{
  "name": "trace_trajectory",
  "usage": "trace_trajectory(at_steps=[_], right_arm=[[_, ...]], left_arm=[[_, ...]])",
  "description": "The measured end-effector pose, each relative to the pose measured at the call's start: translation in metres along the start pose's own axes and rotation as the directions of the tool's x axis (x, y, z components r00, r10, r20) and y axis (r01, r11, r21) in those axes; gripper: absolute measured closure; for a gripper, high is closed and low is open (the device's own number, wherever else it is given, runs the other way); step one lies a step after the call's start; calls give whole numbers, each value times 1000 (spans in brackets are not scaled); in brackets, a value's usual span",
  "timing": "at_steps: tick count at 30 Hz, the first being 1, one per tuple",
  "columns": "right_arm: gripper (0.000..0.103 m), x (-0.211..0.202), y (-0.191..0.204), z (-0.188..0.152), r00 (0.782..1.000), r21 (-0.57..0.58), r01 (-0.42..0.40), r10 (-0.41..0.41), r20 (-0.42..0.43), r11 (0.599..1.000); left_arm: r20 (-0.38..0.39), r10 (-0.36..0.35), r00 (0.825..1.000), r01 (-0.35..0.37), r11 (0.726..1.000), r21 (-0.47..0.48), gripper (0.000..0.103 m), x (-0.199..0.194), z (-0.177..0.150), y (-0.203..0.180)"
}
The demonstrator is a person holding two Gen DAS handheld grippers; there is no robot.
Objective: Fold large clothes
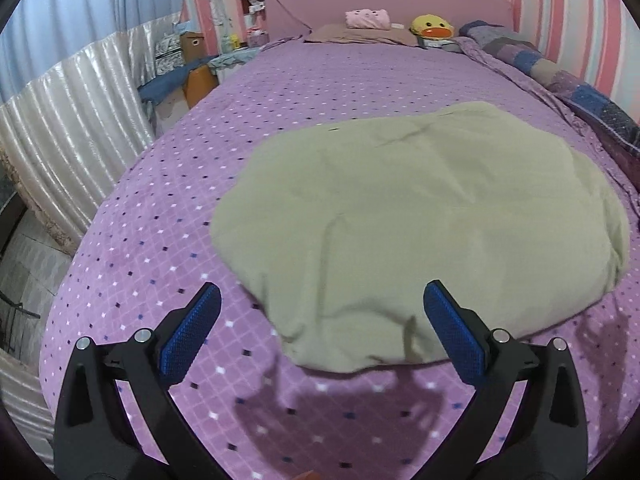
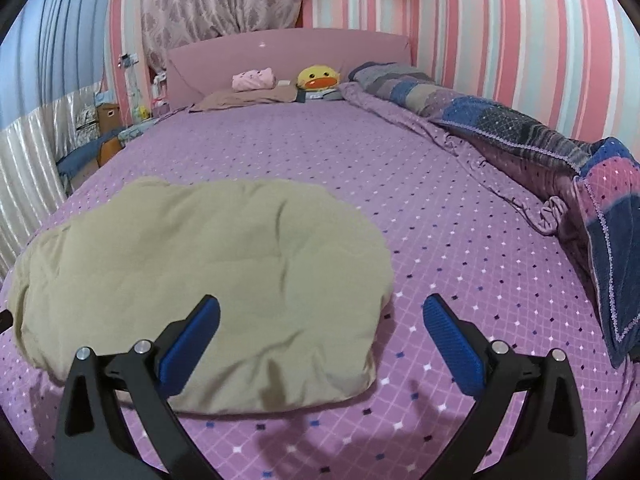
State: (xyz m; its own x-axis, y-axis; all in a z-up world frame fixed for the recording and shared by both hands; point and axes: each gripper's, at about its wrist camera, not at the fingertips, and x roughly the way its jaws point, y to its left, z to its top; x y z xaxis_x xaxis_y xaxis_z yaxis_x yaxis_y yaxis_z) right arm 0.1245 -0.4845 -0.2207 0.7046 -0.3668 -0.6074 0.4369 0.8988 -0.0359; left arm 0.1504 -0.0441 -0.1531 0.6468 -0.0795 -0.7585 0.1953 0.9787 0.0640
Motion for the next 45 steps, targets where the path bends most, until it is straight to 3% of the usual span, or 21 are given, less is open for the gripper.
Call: trace_trajectory(at_steps=[5,9,15,20,26,30,34,45], right_arm=[[2,-34,11,0,999,13,-44,44,11,999],[2,-67,25,4,999,-28,-30,30,17,999],[2,-112,43,5,997,-66,-78,79,14,995],[2,-146,47,10,995,-75,-98,100,24,992],[2,-177,45,22,996,-78,-83,86,35,993],[2,-189,48,26,995,-70,-88,91,37,994],[2,-192,48,28,995,-46,-98,99,18,994],[2,-196,52,36,996,-50,-86,87,13,995]], left_arm=[[27,0,1000,-1,1000,18,3,-34,-2,-15],[59,19,998,-22,999,42,3,-62,0,-28],[102,28,994,-33,998,49,3,-109,-2,-37],[101,2,995,-6,999,36,3,-129,5,-41],[114,27,993,-29,999,25,3,-155,9,-46],[128,22,992,-24,1000,11,3,-171,12,-45],[126,-30,992,32,999,-14,3,-184,15,-41],[148,-30,988,33,999,-19,3,-202,26,-40]])
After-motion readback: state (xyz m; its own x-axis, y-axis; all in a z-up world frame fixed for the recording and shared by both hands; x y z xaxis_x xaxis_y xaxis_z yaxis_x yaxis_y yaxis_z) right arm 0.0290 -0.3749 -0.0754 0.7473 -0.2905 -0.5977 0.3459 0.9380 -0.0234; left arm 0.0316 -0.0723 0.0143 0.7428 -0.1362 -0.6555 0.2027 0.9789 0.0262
